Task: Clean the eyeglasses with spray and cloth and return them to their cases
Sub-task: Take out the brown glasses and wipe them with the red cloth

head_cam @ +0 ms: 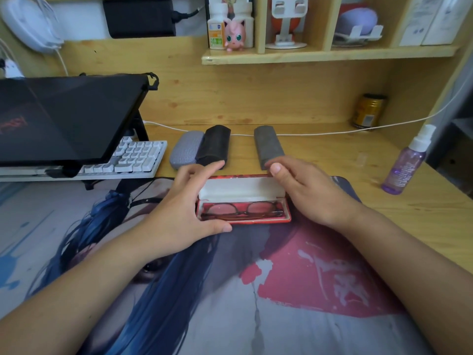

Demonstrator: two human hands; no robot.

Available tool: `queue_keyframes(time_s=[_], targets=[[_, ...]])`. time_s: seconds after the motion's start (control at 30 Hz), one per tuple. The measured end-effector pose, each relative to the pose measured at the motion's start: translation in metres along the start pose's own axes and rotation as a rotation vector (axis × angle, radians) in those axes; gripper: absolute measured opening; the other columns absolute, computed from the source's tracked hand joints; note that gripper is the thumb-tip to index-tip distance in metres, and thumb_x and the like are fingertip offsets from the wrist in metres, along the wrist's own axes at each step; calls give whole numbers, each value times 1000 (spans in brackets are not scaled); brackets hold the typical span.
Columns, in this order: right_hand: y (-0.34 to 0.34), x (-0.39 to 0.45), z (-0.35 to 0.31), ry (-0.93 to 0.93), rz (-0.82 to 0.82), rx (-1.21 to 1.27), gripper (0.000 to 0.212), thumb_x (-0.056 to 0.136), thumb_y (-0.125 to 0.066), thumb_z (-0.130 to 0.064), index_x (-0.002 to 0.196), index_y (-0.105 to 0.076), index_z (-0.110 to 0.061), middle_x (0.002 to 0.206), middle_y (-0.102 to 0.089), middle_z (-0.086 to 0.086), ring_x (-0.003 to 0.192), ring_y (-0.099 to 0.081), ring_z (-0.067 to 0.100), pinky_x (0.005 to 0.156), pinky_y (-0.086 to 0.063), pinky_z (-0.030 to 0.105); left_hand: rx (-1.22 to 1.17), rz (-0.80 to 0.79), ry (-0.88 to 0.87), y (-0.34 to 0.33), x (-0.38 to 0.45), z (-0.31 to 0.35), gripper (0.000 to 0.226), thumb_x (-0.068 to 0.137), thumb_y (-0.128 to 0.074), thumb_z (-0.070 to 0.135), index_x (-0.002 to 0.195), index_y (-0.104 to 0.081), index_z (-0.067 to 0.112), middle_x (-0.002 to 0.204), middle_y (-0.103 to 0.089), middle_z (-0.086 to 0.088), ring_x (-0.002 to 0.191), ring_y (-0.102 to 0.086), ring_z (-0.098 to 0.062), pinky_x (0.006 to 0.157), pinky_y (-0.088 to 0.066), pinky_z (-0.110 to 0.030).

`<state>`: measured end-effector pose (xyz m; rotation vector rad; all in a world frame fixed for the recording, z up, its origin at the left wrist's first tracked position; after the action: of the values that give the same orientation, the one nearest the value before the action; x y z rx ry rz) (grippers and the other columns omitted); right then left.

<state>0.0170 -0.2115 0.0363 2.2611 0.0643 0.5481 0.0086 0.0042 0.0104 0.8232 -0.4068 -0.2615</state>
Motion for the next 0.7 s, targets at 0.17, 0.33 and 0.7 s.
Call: queue_keyframes(time_s=[0.17, 0.33, 0.7], targets=[[41, -6, -1, 12, 87, 53, 12, 92, -71, -28, 83, -71, -19, 71, -62, -7, 62, -50, 3, 58, -39, 18, 55, 125, 44, 4, 3, -1, 97, 73, -85, 45, 150, -27, 51, 133, -32, 21, 118, -34, 5, 96, -31, -23], [5, -10, 14, -75, -79, -189, 8, 88, -74, -32, 93, -77, -28, 77, -66, -14, 78, -57, -3, 66, -41, 14, 31, 135, 50, 5, 6, -2, 99, 70, -89, 40, 149, -31, 49, 130, -34, 18, 116, -34, 6, 95, -29, -18], [-5, -5, 19, -224, -6, 9, 4, 88, -76, -22, 91, -79, -23, 87, -73, -8, 80, -62, 4, 68, -42, 9, -189, -35, 20, 11, 3, -16, 97, 75, -88, 15, 143, -35, 61, 138, -37, 23, 133, -47, -5, 113, -43, -38]])
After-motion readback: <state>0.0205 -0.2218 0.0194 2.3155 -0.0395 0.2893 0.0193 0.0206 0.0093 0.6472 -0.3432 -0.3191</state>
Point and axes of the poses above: each hand's wrist, its own x-axis towards the middle knuckle, its own y-axis out of the back of the hand, z = x × y, the point moved 8 cm from there along x, towards the middle knuckle
